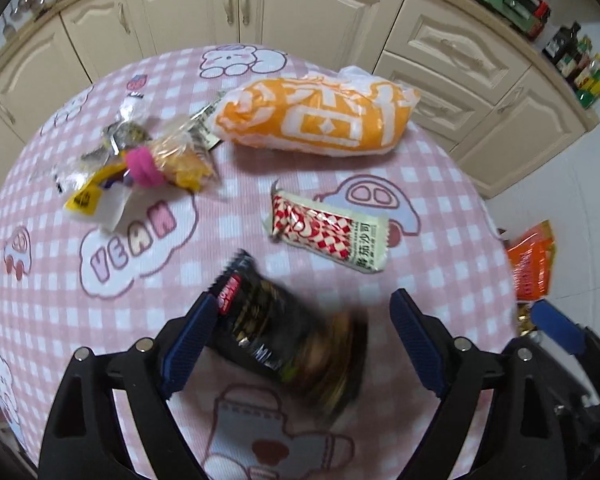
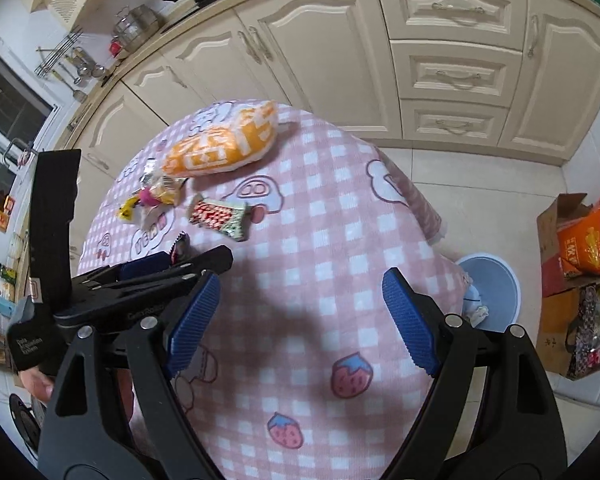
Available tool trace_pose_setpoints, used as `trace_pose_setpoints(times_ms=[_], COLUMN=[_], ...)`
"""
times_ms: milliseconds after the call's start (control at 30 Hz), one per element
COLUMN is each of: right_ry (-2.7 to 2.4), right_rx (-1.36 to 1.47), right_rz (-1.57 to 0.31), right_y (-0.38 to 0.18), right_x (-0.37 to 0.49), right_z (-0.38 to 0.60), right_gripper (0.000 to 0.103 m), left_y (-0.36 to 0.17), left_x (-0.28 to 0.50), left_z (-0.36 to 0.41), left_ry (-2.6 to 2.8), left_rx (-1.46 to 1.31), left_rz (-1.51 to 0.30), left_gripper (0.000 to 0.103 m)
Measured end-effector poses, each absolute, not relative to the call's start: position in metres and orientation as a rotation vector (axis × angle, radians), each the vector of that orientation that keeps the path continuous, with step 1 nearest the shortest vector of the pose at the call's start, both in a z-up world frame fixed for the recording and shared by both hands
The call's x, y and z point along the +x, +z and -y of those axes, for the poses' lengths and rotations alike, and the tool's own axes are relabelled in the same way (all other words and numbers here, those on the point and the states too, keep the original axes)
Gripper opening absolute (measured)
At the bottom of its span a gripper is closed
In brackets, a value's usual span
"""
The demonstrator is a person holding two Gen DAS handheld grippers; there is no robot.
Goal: Collect trash
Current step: 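Grasp the black snack packet with the left gripper while the right grasps the red-white wrapper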
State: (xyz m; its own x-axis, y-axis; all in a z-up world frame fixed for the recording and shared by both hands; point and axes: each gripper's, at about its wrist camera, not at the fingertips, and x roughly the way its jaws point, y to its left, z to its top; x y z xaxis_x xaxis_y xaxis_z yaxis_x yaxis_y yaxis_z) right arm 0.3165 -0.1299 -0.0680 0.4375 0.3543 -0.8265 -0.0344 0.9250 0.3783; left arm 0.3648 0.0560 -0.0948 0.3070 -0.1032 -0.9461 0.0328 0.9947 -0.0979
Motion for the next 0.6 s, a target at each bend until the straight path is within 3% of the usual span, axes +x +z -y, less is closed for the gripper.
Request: trace_pose_setpoints(times_ms=[67,200,333,367,600], right_ry=[0.24,0.224,0.232,0.237,0.266], right_rx=[0.342,0.356,0.375,0.372,0.332], right_rz=[-1.108,-1.124,-1.131,-1.131,-1.126], right_y=[-0.073,-0.08,-0.082,-0.081,-0.075], right_x=[0.319,0.323,0.322,0.322,0.321], right_z=[0.134,0.141,0.141,0.139,0.118], right_gripper=[0.082,0.082,0.082,0.082,0.082], left_y=[-0.1,-0.094,-0.089,-0.089,-0.081], left_x=[0.364,0.354,0.344,0.342,0.327], left_z=[-0.054,-0.057,-0.071,-0.074,-0.109], left_ry=[-0.045,-0.027,-0.03,-0.016,-0.018], left_rx=[-0.013,0.035,0.007,0.008,-0.105], left_rz=[-1.231,-1.186,-1.187,-1.187,-1.165], left_gripper=[0.083,0.047,0.022,0.012,0.011])
